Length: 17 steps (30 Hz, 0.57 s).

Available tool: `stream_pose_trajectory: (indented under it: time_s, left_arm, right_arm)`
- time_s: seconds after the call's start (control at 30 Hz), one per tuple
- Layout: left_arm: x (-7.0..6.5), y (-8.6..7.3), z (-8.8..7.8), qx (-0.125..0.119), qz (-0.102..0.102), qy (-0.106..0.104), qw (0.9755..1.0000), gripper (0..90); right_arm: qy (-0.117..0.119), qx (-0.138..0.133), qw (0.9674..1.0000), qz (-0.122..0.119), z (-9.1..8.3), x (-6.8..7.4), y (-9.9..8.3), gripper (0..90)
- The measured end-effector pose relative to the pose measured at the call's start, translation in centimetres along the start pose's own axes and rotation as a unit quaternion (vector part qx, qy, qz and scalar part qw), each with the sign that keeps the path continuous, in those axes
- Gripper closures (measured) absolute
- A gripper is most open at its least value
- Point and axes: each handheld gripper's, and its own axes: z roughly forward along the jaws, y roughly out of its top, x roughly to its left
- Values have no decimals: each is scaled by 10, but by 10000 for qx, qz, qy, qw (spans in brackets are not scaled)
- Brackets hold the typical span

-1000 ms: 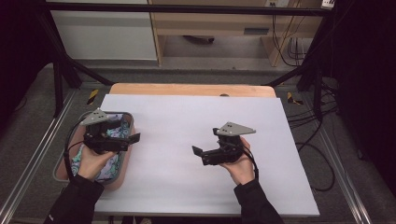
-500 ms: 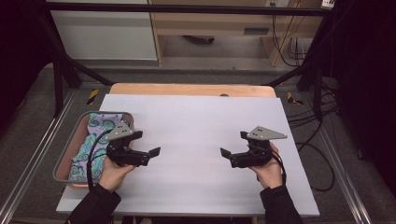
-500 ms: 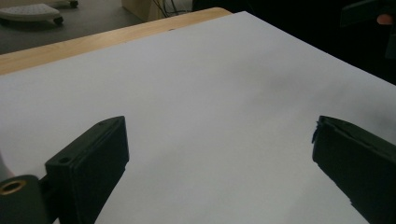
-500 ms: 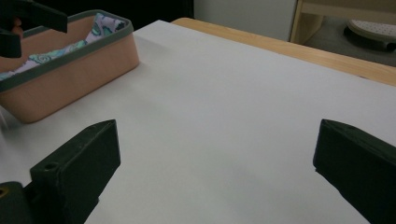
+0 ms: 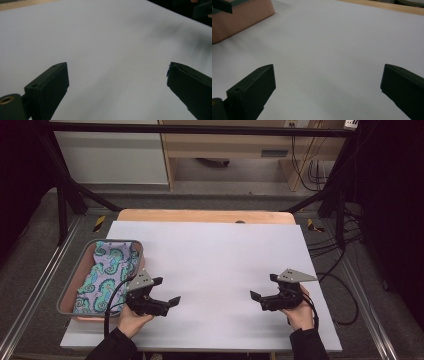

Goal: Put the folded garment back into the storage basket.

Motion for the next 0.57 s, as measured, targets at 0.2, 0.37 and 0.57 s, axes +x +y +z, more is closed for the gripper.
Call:
stream_pose_trajectory:
  time_s: [0.2,0.37,0.57]
  left_arm:
    - [1,-14,8,53,-40,-113,9999,33]
    - [3,-21,12,14,-37,-171,9998,33]
    - [2,-23,14,40,49,-165,9998,33]
  right_arm:
    - [-3,117,9999,60,0,-7,-20,3]
    - [7,174,9998,90,-2,-12,-33,2]
    - [19,200,9998,77,-1,-12,-36,2]
